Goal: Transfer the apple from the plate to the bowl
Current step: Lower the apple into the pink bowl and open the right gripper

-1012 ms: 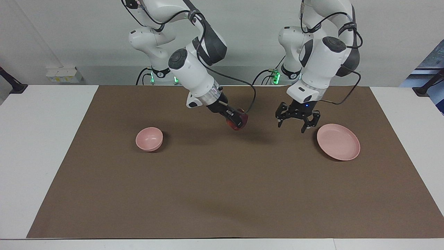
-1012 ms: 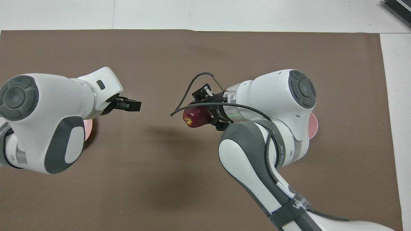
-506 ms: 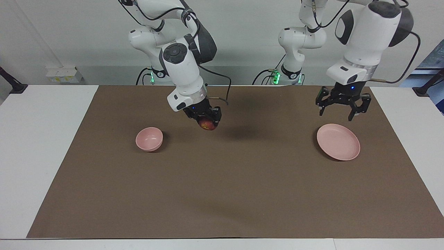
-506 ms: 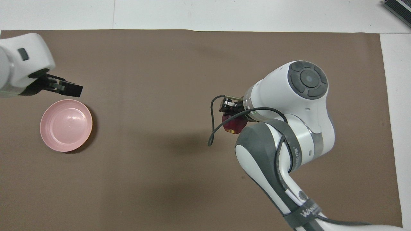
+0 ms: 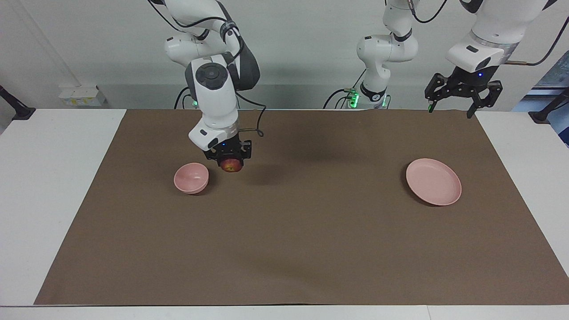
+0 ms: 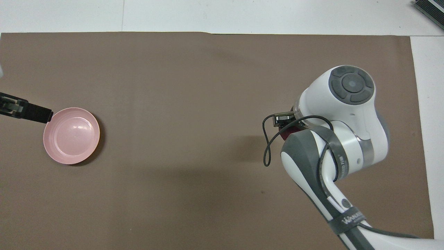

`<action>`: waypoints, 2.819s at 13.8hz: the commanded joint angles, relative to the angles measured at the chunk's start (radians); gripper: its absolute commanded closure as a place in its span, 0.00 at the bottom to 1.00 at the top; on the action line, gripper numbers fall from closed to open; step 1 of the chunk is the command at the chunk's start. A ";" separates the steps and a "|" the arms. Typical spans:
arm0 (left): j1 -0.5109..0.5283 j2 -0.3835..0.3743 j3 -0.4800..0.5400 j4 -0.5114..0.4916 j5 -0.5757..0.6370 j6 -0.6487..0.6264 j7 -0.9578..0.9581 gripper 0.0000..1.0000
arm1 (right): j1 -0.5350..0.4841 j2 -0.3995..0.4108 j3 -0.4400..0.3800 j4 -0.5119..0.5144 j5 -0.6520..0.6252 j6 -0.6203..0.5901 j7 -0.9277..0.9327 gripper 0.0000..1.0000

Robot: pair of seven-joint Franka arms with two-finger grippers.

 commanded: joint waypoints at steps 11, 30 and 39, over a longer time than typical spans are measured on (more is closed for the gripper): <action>0.028 -0.045 -0.005 -0.019 -0.058 -0.077 -0.158 0.00 | -0.243 -0.068 0.009 -0.433 -0.024 0.487 -0.336 1.00; 0.063 -0.052 -0.003 -0.021 -0.048 -0.058 -0.123 0.00 | -0.309 -0.096 0.009 0.311 0.000 -0.406 -0.228 0.00; 0.065 -0.052 0.000 -0.022 -0.055 -0.061 -0.121 0.00 | -0.311 -0.146 0.007 0.336 0.017 -0.483 -0.219 0.00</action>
